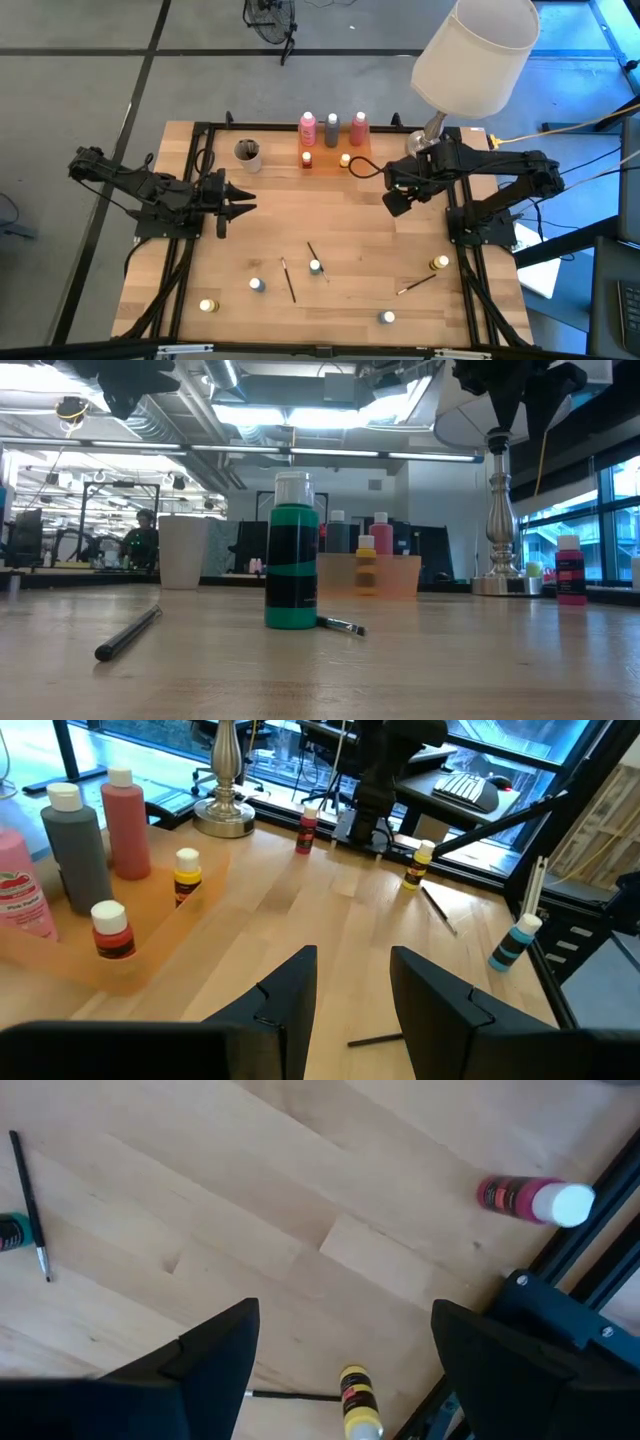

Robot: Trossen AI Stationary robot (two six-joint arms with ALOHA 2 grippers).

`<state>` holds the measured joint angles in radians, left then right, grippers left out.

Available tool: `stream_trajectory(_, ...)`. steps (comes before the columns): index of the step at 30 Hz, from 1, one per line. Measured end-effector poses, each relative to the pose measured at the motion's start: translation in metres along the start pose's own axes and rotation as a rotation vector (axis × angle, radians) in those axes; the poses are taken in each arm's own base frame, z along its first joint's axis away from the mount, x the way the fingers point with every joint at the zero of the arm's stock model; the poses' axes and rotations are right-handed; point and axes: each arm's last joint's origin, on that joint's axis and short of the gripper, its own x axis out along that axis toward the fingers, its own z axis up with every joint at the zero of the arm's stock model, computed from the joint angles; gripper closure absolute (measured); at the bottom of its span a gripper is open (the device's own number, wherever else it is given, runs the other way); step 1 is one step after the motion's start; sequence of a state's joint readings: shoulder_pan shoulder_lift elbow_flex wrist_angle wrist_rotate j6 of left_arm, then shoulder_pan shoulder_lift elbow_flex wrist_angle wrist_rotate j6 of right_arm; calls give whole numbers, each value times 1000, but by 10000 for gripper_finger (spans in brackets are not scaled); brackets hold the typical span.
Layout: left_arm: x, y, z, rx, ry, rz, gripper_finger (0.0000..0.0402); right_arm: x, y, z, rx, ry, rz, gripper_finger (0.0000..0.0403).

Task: Pick & Place Paint Supplies
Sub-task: Put the dark pink paint bottle into the orange bin

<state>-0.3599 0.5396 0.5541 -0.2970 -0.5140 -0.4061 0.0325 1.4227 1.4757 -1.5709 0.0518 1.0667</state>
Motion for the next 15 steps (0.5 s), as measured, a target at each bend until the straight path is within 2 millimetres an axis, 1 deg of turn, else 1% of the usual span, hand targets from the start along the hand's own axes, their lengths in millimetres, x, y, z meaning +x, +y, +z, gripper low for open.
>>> stream_trajectory(9, 0, 0, 0, -1, 3, -9, 276, 1, -9, 14, 12, 1, -4, 103)
stream_trajectory(12, 0, 0, 0, 0, 4, -9, 276, 1, -11, 18, 63, 2, -6, 103)
stream_trajectory(15, 0, 0, 0, 0, 4, -9, 276, 10, -15, 20, 131, 23, -33, 103)
